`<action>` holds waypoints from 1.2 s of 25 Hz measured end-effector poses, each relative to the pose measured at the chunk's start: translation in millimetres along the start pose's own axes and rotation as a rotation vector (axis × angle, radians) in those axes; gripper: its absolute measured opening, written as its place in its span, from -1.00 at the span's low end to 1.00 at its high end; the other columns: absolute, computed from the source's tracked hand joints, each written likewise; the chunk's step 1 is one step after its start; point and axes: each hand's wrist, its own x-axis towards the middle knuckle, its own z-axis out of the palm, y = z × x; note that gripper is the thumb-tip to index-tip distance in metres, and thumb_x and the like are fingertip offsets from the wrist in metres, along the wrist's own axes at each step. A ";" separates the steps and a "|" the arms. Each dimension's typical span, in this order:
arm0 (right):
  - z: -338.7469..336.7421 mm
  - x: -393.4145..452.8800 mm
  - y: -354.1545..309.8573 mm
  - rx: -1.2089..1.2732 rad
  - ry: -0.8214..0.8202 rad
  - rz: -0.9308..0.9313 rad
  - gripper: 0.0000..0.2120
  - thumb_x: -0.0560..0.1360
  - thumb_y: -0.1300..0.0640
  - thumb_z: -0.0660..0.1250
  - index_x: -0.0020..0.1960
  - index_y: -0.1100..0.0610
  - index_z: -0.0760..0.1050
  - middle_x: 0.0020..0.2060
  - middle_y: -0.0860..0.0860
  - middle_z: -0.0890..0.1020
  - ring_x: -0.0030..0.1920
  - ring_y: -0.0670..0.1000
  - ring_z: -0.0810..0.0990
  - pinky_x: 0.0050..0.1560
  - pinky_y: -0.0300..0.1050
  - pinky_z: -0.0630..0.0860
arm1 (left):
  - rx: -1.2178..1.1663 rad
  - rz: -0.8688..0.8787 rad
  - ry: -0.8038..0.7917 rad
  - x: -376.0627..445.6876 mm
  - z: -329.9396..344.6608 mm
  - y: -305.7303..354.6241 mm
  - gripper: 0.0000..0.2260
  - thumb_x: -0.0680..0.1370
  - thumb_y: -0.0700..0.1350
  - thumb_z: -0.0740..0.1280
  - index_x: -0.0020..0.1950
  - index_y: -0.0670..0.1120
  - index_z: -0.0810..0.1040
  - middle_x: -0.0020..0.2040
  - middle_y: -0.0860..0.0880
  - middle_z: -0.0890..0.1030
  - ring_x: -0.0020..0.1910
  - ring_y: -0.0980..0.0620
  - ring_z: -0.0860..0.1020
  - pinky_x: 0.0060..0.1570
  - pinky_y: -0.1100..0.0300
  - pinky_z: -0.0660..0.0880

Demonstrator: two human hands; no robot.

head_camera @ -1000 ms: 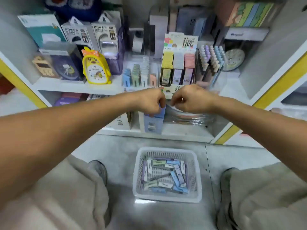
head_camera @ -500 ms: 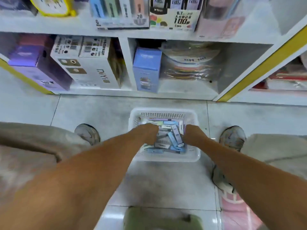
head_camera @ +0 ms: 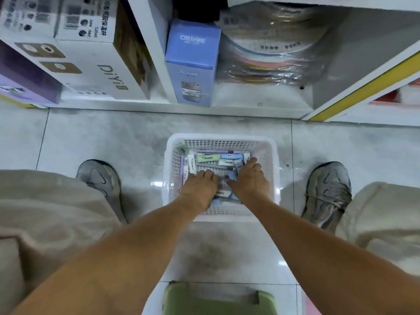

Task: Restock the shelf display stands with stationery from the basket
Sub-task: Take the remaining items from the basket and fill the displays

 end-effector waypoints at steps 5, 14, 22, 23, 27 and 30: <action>4.5 13.4 0.2 -0.022 0.077 -0.004 -0.41 0.50 0.16 0.43 0.40 0.21 0.19 0.25 0.15 0.40 0.13 0.19 0.59 -0.04 0.03 0.53 | -0.048 0.007 0.018 11.8 -1.8 10.3 -0.52 0.46 -0.18 0.40 0.34 -0.19 0.35 0.23 -0.19 0.47 0.21 -0.17 0.45 0.15 -0.04 0.46; 7.6 29.2 15.9 0.134 -0.002 -0.008 -0.58 0.49 -0.12 0.43 0.01 0.04 0.23 -0.28 -0.10 0.37 -0.26 0.03 0.47 -0.42 -0.19 0.26 | -0.091 0.025 0.005 19.8 7.0 1.2 -0.68 0.56 -0.15 0.31 0.30 -0.19 0.41 0.15 -0.19 0.51 0.11 -0.14 0.50 0.03 -0.01 0.49; -2.0 22.9 17.8 0.200 -0.085 0.022 -0.87 0.55 0.07 0.30 0.01 0.10 0.40 -0.21 -0.02 0.54 -0.23 0.04 0.61 -0.30 -0.13 0.45 | -0.530 -0.061 -0.100 14.4 -7.8 -21.2 -0.66 0.54 -0.12 0.33 0.28 -0.14 0.38 -0.18 0.01 0.48 -0.18 -0.04 0.52 -0.29 0.17 0.38; -4.4 21.1 17.3 0.203 -0.099 0.022 -0.89 0.54 0.10 0.29 0.00 0.11 0.42 -0.22 -0.01 0.56 -0.25 0.03 0.61 -0.33 -0.14 0.45 | -0.561 -0.109 -0.096 13.8 -9.1 -24.7 -0.69 0.53 -0.13 0.33 0.24 -0.15 0.41 -0.22 0.03 0.47 -0.18 -0.03 0.53 -0.29 0.17 0.39; -13.6 9.8 14.0 0.261 -0.095 0.054 -0.90 0.51 0.16 0.23 -0.01 0.13 0.48 -0.21 0.03 0.61 -0.25 0.03 0.62 -0.28 -0.10 0.56 | -0.814 -0.347 -0.096 8.8 -11.2 -30.8 -0.72 0.49 -0.15 0.40 0.15 -0.13 0.45 -0.14 0.00 0.51 -0.13 0.01 0.53 -0.27 0.20 0.44; -15.5 1.0 15.9 0.218 0.002 -0.026 -0.91 0.58 0.12 0.16 0.00 0.08 0.43 -0.20 0.01 0.56 -0.21 0.07 0.60 -0.16 0.02 0.61 | -1.075 -0.476 -0.064 3.4 -12.6 -27.2 -0.71 0.47 -0.19 0.43 0.09 -0.06 0.39 -0.15 0.02 0.50 -0.19 0.07 0.51 -0.40 0.25 0.38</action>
